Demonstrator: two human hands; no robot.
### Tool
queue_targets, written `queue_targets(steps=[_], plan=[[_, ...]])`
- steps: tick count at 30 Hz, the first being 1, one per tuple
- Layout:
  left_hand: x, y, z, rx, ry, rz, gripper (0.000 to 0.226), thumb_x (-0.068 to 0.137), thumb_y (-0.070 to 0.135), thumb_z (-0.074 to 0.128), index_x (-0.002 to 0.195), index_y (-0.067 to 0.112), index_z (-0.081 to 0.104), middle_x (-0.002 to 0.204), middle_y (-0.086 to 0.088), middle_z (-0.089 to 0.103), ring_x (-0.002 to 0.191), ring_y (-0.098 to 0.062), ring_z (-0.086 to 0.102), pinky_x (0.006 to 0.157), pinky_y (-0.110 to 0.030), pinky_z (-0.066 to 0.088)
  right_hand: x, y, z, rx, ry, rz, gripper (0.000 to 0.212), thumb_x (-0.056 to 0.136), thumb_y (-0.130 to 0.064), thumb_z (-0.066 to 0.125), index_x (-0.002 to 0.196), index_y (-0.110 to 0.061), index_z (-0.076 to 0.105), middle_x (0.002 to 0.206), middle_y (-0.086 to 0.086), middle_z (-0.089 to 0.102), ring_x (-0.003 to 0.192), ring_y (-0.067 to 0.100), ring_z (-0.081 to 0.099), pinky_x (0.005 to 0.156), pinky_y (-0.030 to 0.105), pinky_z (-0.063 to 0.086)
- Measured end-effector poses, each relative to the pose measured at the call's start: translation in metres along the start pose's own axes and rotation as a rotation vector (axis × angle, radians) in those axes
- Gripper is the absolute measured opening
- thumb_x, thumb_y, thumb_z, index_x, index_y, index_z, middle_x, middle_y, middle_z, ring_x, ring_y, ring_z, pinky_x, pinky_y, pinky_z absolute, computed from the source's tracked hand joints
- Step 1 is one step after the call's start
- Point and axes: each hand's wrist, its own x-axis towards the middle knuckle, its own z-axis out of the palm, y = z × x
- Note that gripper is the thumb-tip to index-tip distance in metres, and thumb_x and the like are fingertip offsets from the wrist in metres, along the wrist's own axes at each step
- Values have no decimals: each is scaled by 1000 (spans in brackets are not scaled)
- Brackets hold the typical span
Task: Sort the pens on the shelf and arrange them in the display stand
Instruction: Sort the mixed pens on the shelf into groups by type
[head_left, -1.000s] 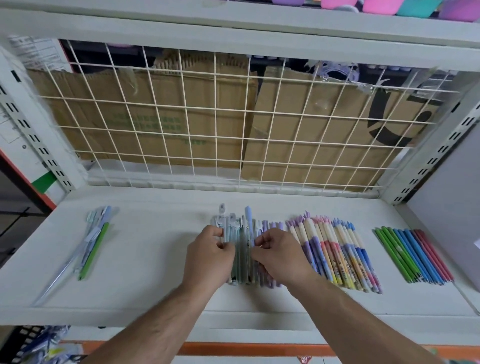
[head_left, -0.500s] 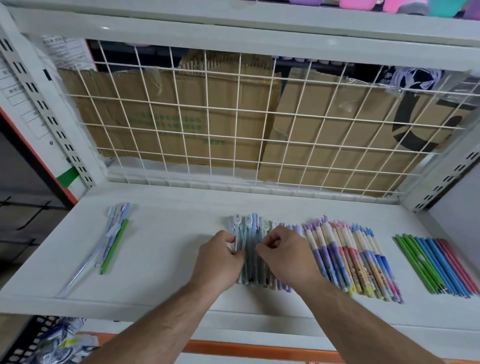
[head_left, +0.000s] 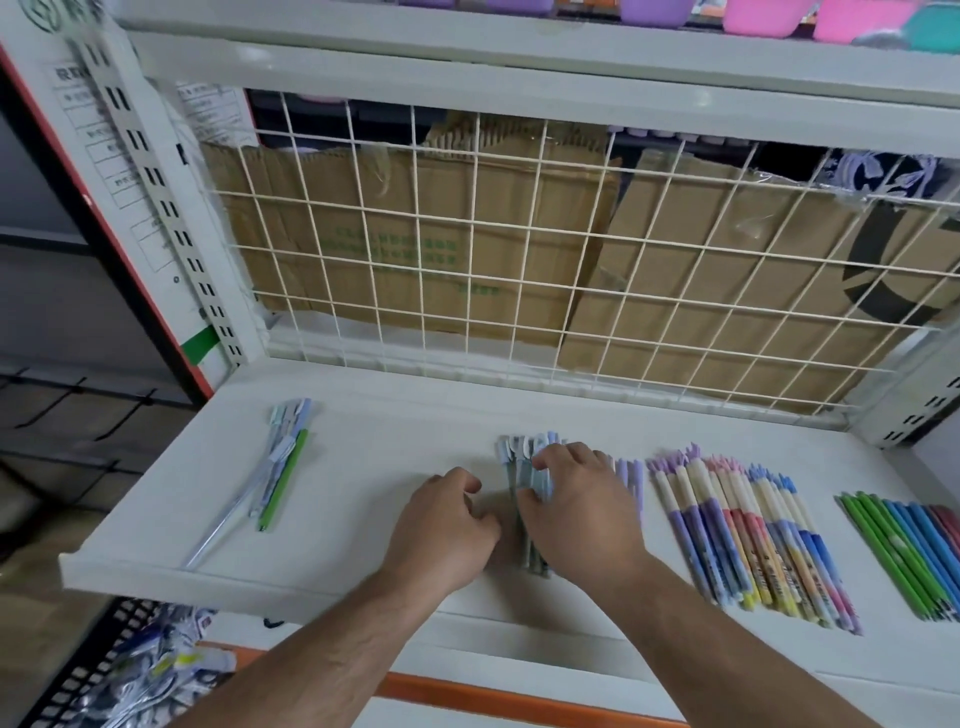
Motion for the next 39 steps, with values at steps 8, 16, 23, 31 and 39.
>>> queue_targets(steps=[8, 16, 23, 31, 39], plan=[[1, -49, -51, 204, 189, 12, 41, 85, 40, 59, 122, 23, 57, 115, 1, 59, 109, -19, 59, 90, -34, 49, 0, -48, 24, 29, 1, -136, 35, 84, -30, 67, 115, -15, 67, 114, 5, 65, 110, 29, 59, 91, 38, 49], [12, -113, -119, 396, 415, -141, 26, 88, 20, 58, 111, 8, 54, 108, -14, 56, 100, -33, 51, 78, -43, 48, -2, -73, 37, 84, -28, -140, 34, 92, -34, 60, 123, -20, 64, 121, -2, 60, 117, 20, 54, 97, 32, 46], [30, -126, -131, 339, 323, -243, 21, 92, 11, 53, 113, 12, 54, 100, -8, 61, 80, -23, 52, 65, -32, 42, 3, -75, 37, 115, -48, -107, 31, 94, -37, 59, 122, -25, 62, 120, -9, 59, 112, 13, 57, 89, 28, 48], [55, -116, -124, 378, 307, -252, 34, 89, 40, 61, 101, 9, 54, 95, -9, 55, 81, -24, 54, 65, -33, 44, 13, -71, 37, 134, -53, -74, 27, 93, -37, 60, 118, -28, 63, 116, -13, 60, 107, 9, 59, 83, 25, 47], [62, -90, -98, 562, 168, -207, 18, 94, 20, 53, 109, 11, 48, 107, -4, 58, 96, -20, 63, 69, -28, 43, 18, -71, 35, 144, -74, -74, 26, 93, -38, 58, 117, -29, 62, 115, -15, 59, 105, 6, 58, 80, 23, 46]])
